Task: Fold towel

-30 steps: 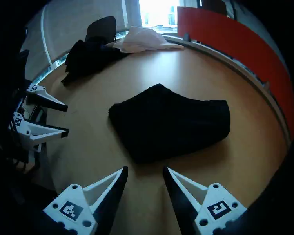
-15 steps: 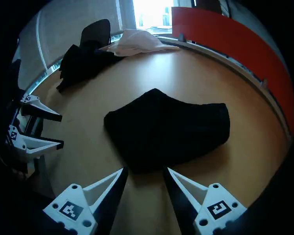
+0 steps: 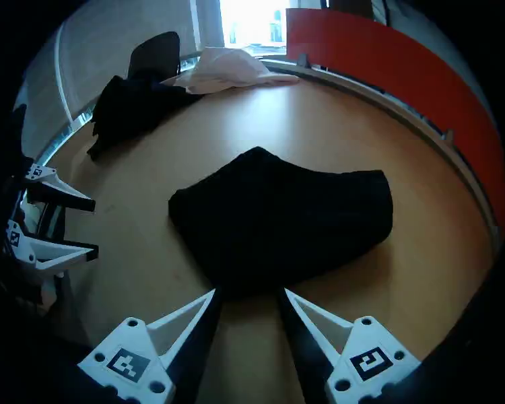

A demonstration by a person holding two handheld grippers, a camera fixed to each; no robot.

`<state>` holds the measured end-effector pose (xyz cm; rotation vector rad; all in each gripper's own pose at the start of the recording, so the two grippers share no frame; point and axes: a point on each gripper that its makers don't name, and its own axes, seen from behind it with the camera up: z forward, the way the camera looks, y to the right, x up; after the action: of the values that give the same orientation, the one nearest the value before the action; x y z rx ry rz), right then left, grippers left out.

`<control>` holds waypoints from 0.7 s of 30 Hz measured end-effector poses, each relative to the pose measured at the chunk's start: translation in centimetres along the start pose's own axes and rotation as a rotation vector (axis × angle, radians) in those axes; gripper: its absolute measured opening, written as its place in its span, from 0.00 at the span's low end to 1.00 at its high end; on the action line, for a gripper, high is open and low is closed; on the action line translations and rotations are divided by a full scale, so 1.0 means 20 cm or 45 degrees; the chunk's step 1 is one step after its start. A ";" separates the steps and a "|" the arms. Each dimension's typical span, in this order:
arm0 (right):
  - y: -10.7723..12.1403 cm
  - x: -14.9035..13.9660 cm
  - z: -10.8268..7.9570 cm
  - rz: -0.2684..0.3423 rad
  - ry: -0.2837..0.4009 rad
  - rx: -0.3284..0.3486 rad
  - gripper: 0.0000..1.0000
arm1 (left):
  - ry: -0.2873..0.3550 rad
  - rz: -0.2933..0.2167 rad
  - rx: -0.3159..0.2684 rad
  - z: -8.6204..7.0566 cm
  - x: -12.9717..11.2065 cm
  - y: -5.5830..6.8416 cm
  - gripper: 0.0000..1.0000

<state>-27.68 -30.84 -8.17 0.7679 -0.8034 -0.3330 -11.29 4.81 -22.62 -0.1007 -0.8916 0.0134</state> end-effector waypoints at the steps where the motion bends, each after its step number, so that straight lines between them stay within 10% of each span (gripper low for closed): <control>1: 0.00 0.00 0.00 -0.001 -0.001 -0.004 0.60 | 0.000 -0.001 0.000 0.00 0.00 0.00 0.90; 21: 0.26 -0.04 -0.02 0.050 -0.021 -0.176 0.61 | -0.001 0.003 0.002 0.00 0.00 -0.01 0.90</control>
<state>-27.96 -26.53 -5.06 0.6198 -0.8012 -0.3564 -11.28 4.53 -22.72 -0.1005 -0.8921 0.0160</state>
